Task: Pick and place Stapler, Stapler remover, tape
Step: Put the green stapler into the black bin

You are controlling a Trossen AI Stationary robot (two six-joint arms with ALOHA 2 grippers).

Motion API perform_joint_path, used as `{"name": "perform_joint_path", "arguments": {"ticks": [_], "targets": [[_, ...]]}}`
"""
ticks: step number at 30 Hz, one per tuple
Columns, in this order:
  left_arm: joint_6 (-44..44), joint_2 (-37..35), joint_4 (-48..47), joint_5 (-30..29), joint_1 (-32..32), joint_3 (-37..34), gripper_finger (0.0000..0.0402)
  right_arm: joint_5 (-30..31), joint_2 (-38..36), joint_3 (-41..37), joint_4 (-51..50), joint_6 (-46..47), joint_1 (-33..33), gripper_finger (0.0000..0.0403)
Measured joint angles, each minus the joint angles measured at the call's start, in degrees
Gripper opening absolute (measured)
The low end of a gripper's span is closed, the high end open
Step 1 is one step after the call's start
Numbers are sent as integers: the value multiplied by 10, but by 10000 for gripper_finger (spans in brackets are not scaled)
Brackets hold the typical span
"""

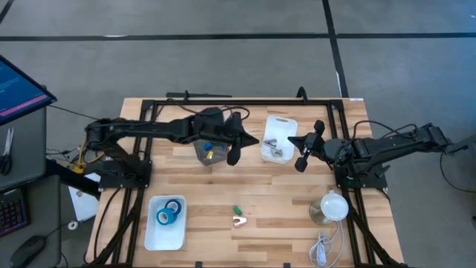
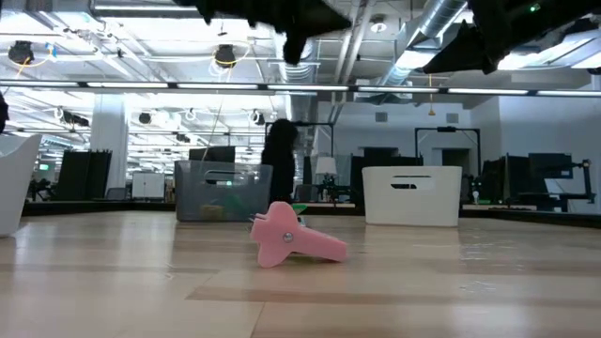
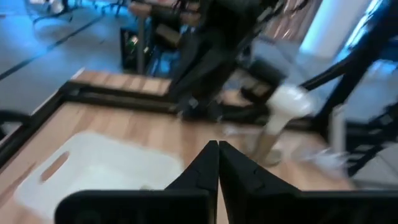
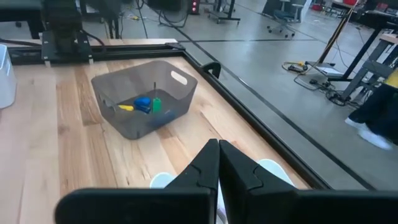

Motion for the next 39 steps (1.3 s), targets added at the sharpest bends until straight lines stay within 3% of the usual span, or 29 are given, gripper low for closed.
{"name": "perform_joint_path", "arguments": {"ticks": [9,16,26,39], "targets": [[-62,-100,-30,-10,-55,0,2,0,0,0,5,2,0,0],[-110,-151,-126,-78,-85,0,2,0,0,0,12,2,-1,0],[-127,-160,-154,-81,-113,0,2,6,0,0,37,-9,-1,0],[-140,-159,-169,-82,-102,-1,2,31,0,0,39,-14,0,0]]}}
